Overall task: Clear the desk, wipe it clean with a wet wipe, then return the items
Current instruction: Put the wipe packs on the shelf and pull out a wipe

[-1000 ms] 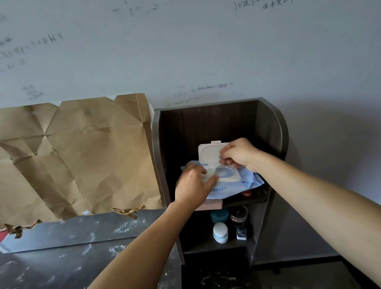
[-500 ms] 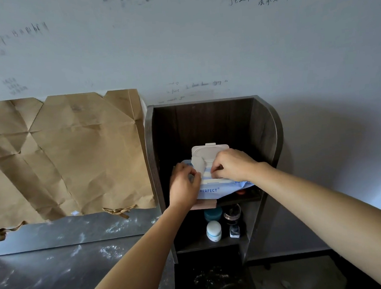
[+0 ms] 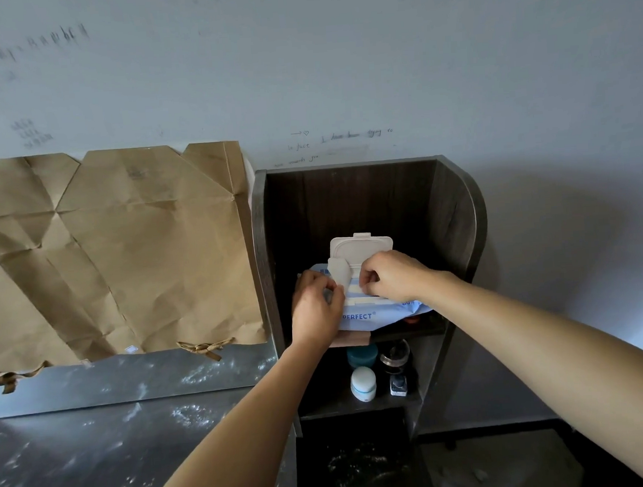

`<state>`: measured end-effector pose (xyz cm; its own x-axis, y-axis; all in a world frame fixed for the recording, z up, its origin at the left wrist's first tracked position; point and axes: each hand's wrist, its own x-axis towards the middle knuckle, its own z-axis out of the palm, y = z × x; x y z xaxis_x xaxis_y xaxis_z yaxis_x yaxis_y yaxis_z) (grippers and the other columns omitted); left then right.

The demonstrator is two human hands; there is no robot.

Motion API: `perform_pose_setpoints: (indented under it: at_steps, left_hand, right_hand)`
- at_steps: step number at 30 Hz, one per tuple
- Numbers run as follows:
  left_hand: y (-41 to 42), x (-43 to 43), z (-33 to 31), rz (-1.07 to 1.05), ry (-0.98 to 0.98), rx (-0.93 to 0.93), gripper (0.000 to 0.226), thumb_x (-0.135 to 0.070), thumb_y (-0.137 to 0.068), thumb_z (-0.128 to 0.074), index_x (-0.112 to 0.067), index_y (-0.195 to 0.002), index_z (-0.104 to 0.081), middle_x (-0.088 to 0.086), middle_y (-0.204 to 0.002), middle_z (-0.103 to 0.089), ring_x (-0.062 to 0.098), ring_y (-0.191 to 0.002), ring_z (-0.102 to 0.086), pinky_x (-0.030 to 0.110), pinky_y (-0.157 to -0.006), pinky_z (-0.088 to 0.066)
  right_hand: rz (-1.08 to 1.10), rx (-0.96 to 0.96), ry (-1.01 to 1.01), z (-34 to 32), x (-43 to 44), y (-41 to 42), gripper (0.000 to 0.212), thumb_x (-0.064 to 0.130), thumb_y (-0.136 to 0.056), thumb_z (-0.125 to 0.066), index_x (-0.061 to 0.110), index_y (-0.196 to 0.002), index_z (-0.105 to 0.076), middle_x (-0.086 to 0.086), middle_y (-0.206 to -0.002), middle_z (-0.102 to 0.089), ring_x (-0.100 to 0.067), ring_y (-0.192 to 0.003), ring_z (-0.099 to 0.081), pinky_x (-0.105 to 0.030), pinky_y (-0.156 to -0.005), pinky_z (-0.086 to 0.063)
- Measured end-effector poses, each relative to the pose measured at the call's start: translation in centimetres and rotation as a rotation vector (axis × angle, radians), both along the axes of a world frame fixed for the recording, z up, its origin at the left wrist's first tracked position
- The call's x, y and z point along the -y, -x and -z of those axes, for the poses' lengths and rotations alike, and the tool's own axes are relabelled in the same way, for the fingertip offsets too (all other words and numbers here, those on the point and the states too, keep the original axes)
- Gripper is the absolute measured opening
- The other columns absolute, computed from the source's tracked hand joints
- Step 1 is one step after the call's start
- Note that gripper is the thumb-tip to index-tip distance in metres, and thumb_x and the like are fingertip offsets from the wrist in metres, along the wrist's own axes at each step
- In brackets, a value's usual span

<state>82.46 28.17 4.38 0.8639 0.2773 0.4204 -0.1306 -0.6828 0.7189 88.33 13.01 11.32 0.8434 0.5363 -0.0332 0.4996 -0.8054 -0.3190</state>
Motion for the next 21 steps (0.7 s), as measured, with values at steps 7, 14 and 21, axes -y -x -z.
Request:
perform_pose_setpoints:
  at_steps: [7,14,21]
  left_hand:
    - [-0.1,0.0,0.0,0.006,0.001,-0.009,0.017,-0.019,-0.088,-0.061,-0.004,-0.082,-0.061,0.004,-0.102,-0.054,0.017,-0.093,-0.051,0.017,-0.074,-0.030]
    - [0.0,0.0,0.1,0.004,-0.011,0.006,0.016,-0.019,-0.089,-0.060,-0.005,-0.080,-0.060,0.003,-0.101,-0.054,0.016,-0.093,-0.051,0.016,-0.074,-0.030]
    - [0.0,-0.1,0.1,0.013,-0.002,0.002,0.016,-0.019,-0.088,-0.061,-0.004,-0.082,-0.061,0.006,-0.103,-0.055,0.018,-0.095,-0.052,0.020,-0.077,-0.034]
  right_hand:
    - [0.034,0.016,-0.095,0.7,0.4,0.2,0.011,0.021,-0.084,-0.068,0.017,-0.094,-0.070,0.004,-0.090,-0.066,-0.015,-0.086,-0.061,-0.032,-0.078,-0.053]
    - [0.058,0.058,-0.124,1.0,0.5,0.5,0.007,0.021,-0.084,-0.067,0.019,-0.083,-0.074,0.006,-0.085,-0.069,-0.013,-0.081,-0.060,-0.030,-0.071,-0.051]
    - [0.058,0.046,-0.037,1.4,0.4,0.2,0.011,0.021,-0.087,-0.057,0.019,-0.085,-0.067,0.002,-0.092,-0.068,-0.019,-0.085,-0.061,-0.037,-0.075,-0.053]
